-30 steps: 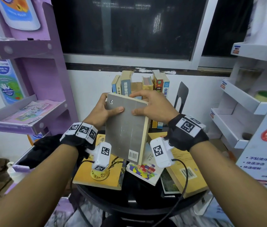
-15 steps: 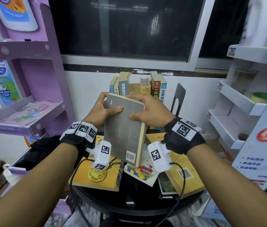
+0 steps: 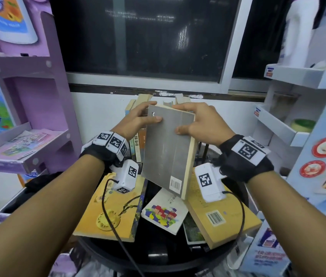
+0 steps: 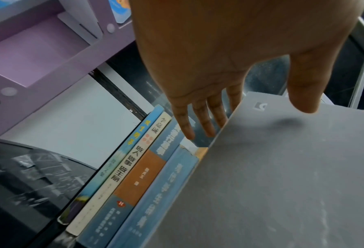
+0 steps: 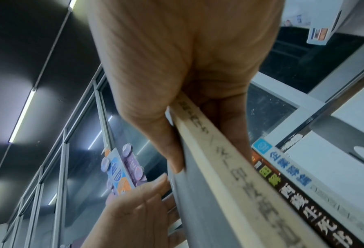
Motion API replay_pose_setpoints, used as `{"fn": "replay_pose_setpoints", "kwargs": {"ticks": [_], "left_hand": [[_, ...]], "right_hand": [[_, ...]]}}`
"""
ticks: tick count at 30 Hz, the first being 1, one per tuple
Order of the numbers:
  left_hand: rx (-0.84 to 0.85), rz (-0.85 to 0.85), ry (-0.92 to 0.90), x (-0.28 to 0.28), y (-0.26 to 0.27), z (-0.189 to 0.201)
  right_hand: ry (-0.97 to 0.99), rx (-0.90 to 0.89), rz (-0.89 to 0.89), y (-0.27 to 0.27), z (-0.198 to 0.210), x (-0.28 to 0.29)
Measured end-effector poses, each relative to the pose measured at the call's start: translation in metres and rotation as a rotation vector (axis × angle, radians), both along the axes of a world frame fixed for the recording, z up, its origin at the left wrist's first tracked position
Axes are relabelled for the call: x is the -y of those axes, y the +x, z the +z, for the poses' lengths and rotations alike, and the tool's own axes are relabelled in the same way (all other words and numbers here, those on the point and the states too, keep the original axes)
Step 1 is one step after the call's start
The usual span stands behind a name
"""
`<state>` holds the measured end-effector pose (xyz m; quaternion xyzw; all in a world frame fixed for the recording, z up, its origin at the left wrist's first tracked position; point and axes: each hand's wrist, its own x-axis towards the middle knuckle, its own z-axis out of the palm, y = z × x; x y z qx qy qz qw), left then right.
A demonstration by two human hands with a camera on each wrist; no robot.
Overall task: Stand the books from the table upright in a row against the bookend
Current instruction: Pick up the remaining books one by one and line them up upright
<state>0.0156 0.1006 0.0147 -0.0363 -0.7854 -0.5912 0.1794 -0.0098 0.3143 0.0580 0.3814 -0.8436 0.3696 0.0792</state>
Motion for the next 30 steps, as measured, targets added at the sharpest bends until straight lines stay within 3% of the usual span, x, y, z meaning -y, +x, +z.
{"fn": "replay_pose_setpoints", "kwargs": {"ticks": [12,19,30], "left_hand": [[-0.01,0.119,-0.39,-0.046,-0.063,0.016],[-0.02,0.185,-0.407,-0.061,-0.098,0.022],[-0.015,0.239,-0.661,-0.062,-0.136,0.017]], "right_hand": [[0.07,-0.036,-0.228,-0.038,0.02,-0.059],[0.09,-0.056,-0.328,-0.06,0.012,-0.069],[0.098,-0.024,-0.426,-0.095,-0.003,-0.059]]}}
